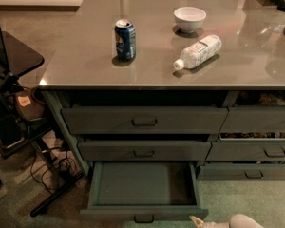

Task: Close bottom drawer

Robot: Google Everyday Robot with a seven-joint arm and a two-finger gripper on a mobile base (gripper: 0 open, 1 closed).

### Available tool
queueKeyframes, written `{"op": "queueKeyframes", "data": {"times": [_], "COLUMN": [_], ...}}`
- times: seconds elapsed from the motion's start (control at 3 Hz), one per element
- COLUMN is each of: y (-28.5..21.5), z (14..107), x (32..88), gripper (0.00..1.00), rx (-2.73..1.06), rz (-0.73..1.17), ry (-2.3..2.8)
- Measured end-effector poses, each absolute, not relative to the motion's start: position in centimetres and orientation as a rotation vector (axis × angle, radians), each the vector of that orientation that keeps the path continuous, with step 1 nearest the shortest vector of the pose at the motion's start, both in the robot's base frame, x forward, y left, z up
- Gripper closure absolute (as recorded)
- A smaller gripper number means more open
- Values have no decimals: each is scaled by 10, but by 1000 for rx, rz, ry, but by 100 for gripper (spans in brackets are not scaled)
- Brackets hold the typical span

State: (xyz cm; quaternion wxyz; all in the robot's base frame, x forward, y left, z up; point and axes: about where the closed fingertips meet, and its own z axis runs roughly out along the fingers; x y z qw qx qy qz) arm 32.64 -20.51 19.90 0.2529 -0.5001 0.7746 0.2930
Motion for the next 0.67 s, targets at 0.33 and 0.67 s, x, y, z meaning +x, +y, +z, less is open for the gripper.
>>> {"op": "queueKeyframes", "data": {"times": [0.33, 0.67], "y": [-176, -176], "z": [229, 229], "x": [380, 380], "gripper": [0, 0], "rx": [-1419, -1419], "rz": [769, 769], "ry": [2048, 2048]}}
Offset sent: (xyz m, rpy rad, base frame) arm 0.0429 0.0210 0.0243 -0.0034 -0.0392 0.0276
